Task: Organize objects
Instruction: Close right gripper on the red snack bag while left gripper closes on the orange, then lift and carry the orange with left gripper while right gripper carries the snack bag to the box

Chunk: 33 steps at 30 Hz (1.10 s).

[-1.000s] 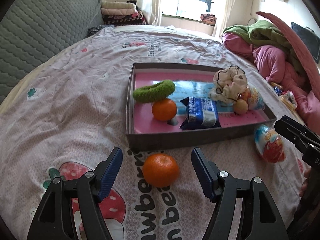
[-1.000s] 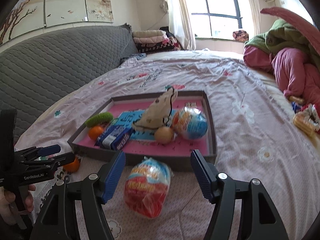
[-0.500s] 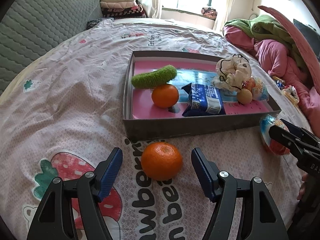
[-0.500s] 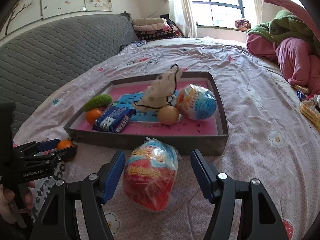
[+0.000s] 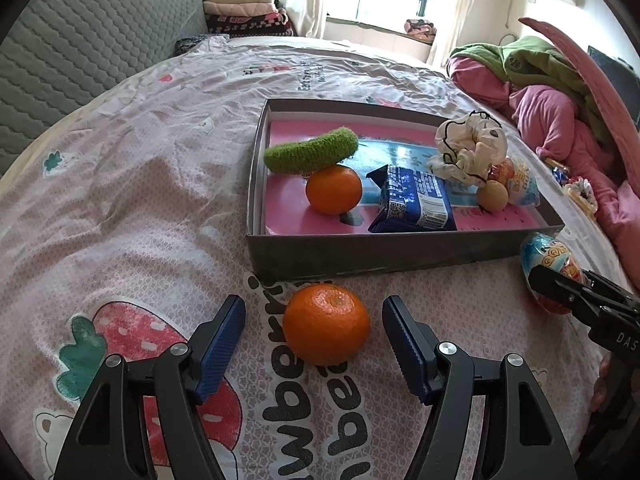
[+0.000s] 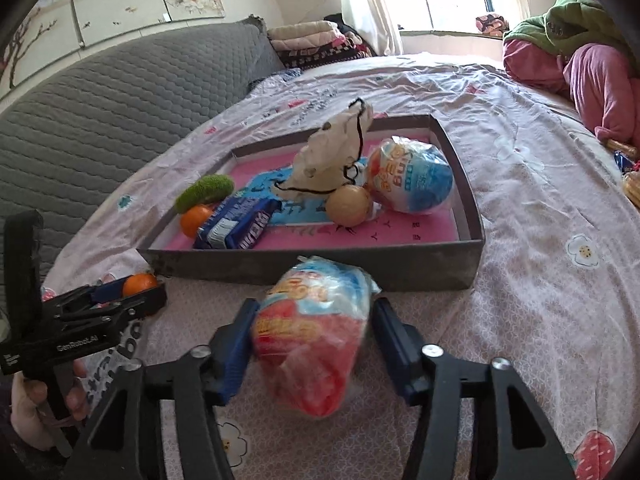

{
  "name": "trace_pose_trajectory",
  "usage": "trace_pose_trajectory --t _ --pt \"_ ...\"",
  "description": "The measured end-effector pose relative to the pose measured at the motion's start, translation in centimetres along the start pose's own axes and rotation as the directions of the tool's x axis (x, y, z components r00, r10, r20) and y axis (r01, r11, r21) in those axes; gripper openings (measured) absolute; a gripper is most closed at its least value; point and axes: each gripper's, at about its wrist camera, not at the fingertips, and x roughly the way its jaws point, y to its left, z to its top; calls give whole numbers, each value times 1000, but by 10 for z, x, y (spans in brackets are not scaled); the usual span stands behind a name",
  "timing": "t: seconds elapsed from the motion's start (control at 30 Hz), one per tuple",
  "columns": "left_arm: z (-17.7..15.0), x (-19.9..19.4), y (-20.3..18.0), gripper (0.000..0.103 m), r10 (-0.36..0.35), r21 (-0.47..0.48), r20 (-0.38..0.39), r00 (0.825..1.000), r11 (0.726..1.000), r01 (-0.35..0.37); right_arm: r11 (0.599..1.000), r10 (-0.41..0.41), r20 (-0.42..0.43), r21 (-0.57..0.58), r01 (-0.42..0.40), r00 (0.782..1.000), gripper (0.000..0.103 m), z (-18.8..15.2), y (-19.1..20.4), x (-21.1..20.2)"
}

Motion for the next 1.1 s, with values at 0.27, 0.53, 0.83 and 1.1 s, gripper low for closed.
trace_pose_trajectory --t 0.27,0.53,0.83,1.1 --pt "-2 1 -3 53 0 20 7 1000 1000 0 998 -8 33 -56 9 999 56 3 9 -7" --pt "-2 -2 -8 41 19 42 18 1000 999 -20 993 -14 75 -112 22 997 56 6 17 -14" --pt "10 -25 -10 41 6 35 109 994 999 -10 973 -67 233 -199 115 970 56 12 32 -43" --pt "26 -41 -18 41 -8 36 175 985 999 2 968 -39 308 -225 113 950 56 20 40 -55"
